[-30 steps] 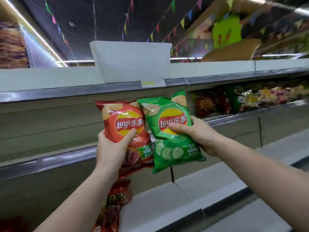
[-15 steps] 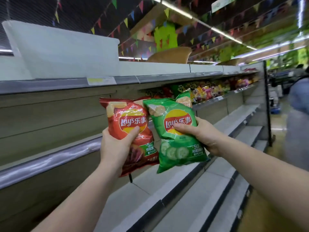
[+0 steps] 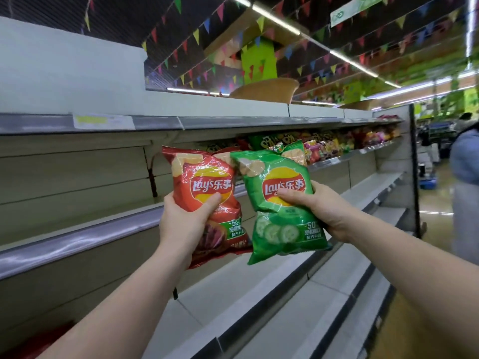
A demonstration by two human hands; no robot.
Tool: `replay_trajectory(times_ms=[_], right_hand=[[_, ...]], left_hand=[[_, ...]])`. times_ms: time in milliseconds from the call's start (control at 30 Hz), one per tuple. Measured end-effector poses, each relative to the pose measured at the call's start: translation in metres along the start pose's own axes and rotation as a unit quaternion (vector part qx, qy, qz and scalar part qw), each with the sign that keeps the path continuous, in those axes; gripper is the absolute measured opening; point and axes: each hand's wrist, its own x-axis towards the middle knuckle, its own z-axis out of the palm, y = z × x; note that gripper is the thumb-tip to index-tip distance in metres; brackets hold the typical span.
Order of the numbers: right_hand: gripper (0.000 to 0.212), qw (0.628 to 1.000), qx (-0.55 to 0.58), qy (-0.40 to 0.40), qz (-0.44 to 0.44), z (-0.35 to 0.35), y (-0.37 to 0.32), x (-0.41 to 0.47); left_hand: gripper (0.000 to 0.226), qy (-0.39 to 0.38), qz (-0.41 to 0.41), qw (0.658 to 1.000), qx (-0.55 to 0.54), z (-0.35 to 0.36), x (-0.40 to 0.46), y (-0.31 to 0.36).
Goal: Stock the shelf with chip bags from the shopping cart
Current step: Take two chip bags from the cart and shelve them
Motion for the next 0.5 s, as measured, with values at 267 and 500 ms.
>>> replay_trajectory(times_ms=[267,500], right_hand=[[0.027,0.999,-0.003,-0.044,0.015,-0.080,0.008,0.079],[0.025,0.996,0.028,-0.079,0.027,-0.085,0.019,0.157]], left_hand=[[0.078,0.073,-0.030,0.997,-0.007,0.075,0.034,-0.005],[0.062,0.106,-0.035,0.994,0.016,0.087,0.071,0.005]])
